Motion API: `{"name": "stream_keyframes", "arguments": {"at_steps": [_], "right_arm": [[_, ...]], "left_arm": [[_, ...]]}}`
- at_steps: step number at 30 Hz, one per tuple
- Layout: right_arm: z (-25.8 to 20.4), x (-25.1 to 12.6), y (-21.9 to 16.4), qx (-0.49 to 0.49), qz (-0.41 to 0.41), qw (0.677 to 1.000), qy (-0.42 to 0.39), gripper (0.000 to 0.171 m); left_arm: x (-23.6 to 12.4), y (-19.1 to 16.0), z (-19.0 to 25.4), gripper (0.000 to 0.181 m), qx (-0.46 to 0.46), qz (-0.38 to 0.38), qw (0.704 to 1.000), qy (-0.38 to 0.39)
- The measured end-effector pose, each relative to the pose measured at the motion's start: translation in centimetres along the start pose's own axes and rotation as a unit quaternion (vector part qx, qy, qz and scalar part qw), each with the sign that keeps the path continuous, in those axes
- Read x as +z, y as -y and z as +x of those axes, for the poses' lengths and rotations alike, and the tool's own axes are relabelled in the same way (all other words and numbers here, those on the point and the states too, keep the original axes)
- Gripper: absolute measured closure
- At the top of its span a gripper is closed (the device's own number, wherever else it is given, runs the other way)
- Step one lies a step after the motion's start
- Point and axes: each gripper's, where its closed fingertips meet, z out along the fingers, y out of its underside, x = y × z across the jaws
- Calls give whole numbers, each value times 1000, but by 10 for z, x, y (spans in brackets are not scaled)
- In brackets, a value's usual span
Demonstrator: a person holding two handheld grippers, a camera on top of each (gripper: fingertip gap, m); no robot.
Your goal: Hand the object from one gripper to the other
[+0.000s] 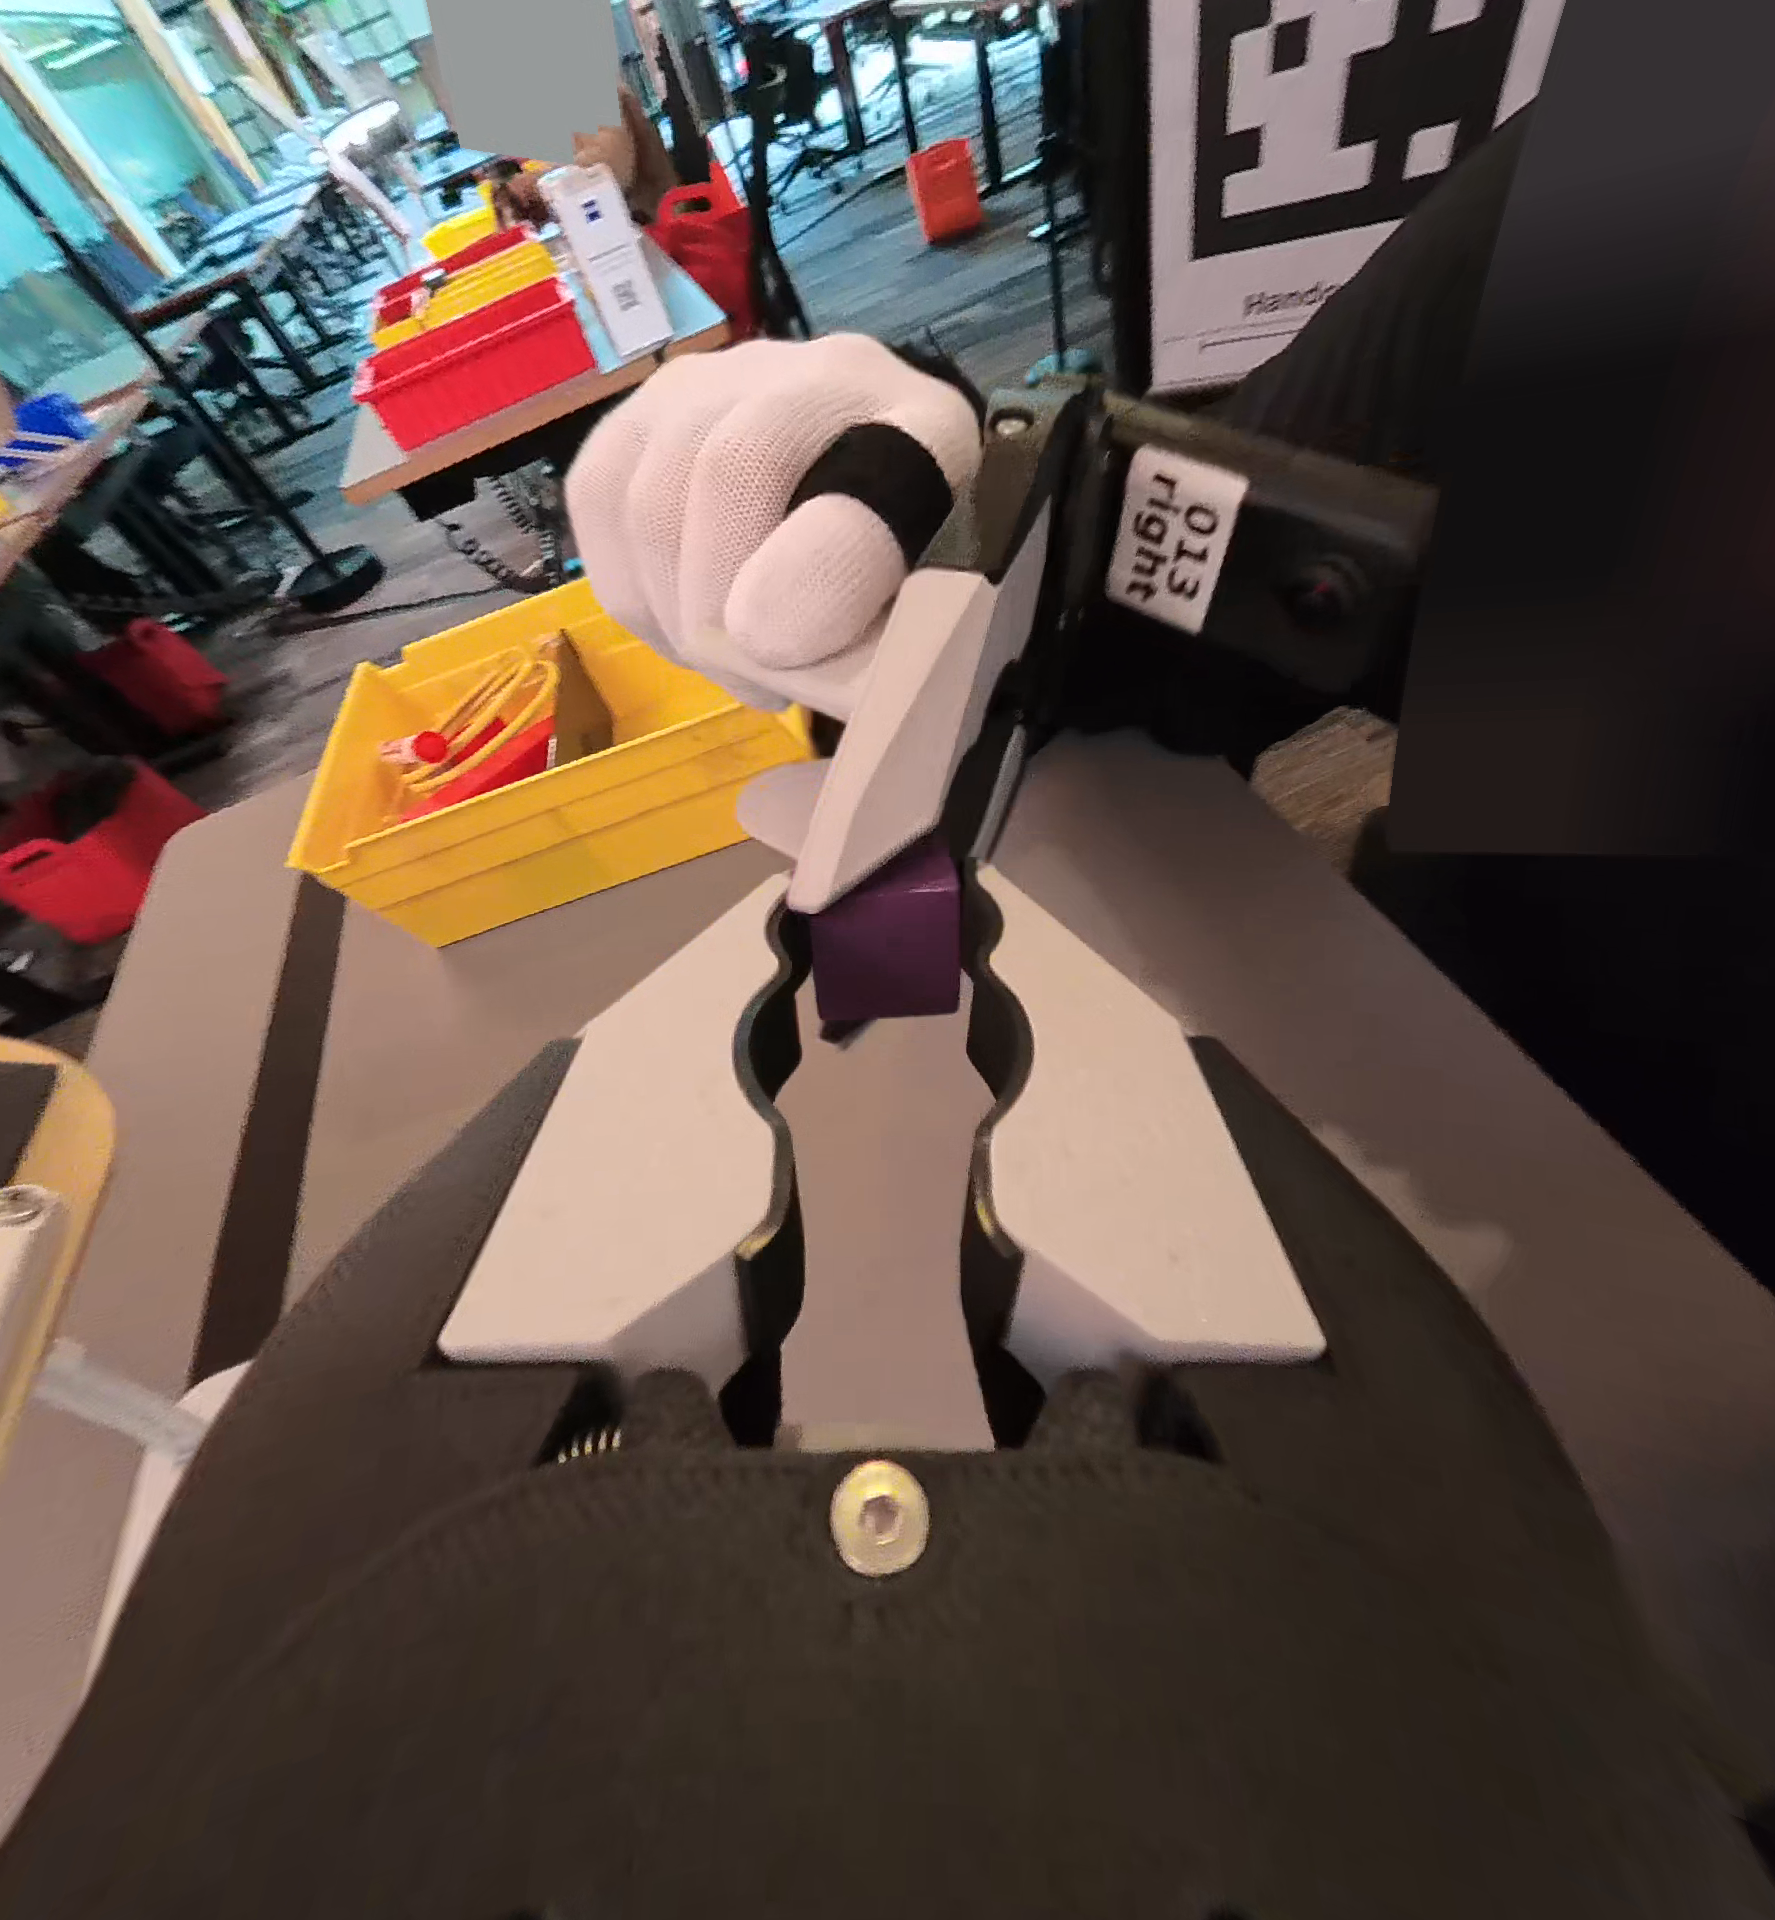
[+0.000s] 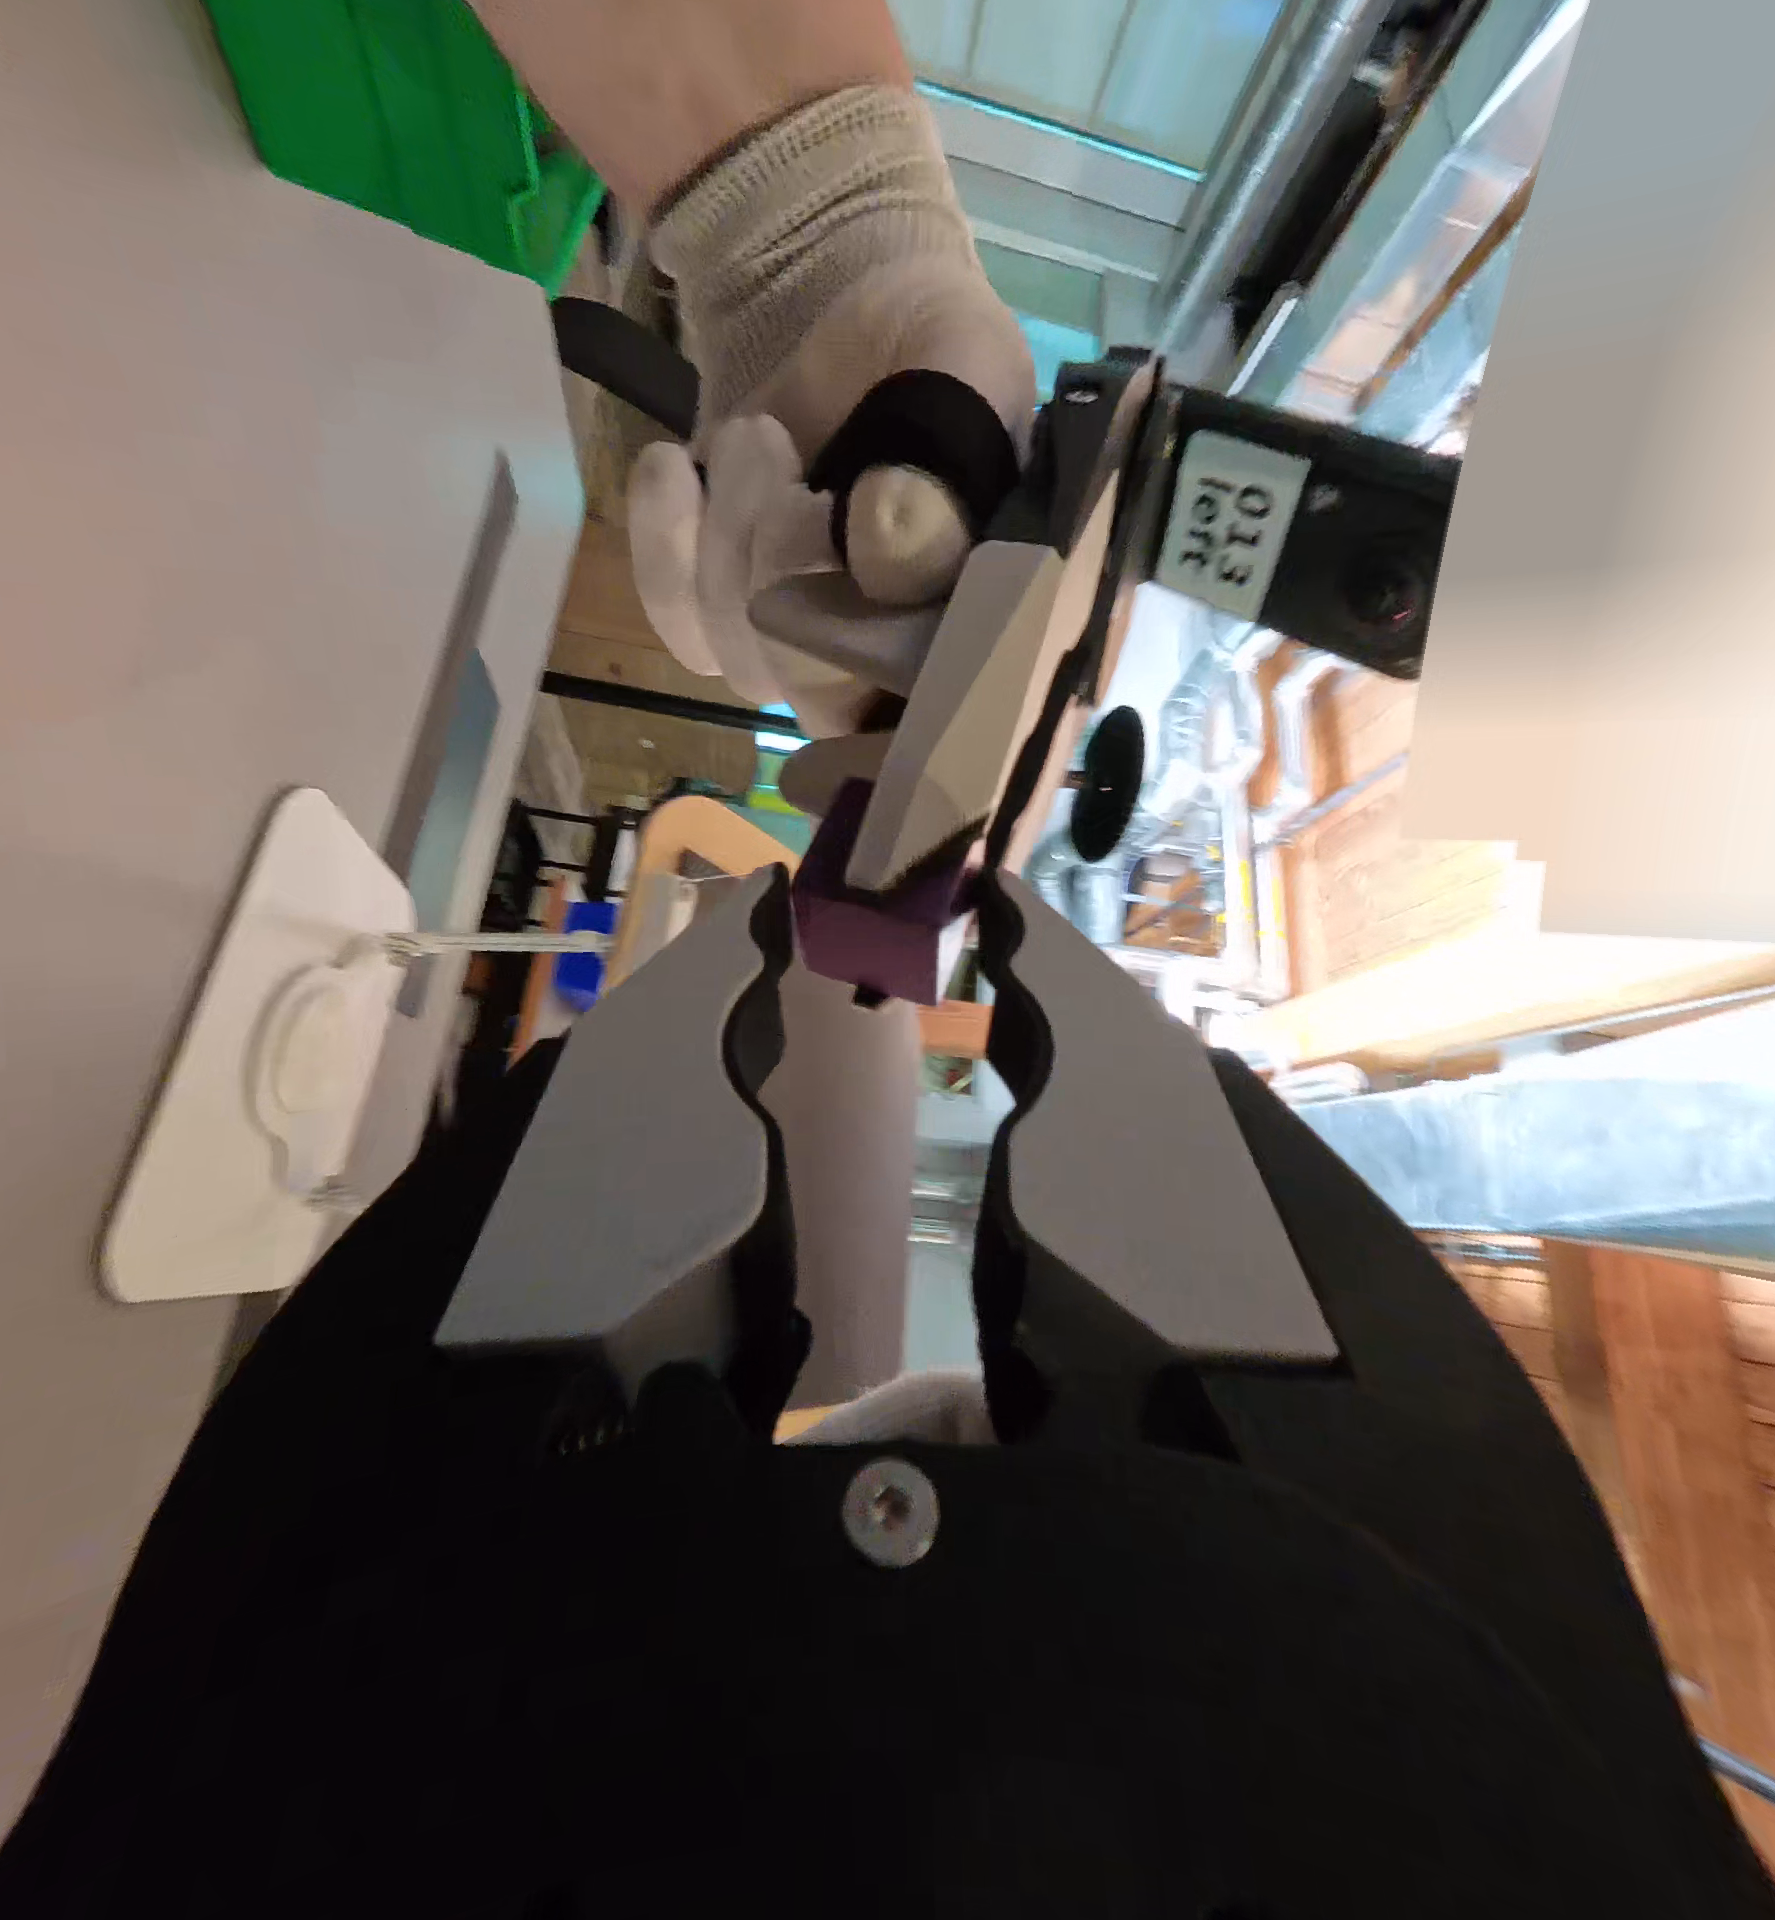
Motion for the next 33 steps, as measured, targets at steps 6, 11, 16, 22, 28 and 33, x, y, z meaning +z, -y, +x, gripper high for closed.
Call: {"name": "stream_keyframes", "arguments": {"at_steps": [6, 11, 16, 22, 28, 33], "right_arm": [[0, 3, 8, -16, 6, 1000, -23, 138], [8, 2, 8, 3, 4, 999, -41, 144], [22, 2, -7, 17, -26, 996, -80, 144], [38, 0, -46, 60, -89, 986, -126, 144], [37, 2, -67, 92, -125, 979, -135, 144], [44, -3, -85, 135, -145, 968, -155, 145]], "left_arm": [[5, 1, 13, 155, -10, 21, 998, -53], [6, 8, 14, 156, -16, 48, 997, -64], [5, 20, -2, 154, -15, 62, 998, -4], [7, 21, -35, 133, 37, 3, 989, 142], [14, 24, -53, 131, 65, -40, 971, 224], [14, 32, -66, 130, 35, -52, 957, 284]]}}
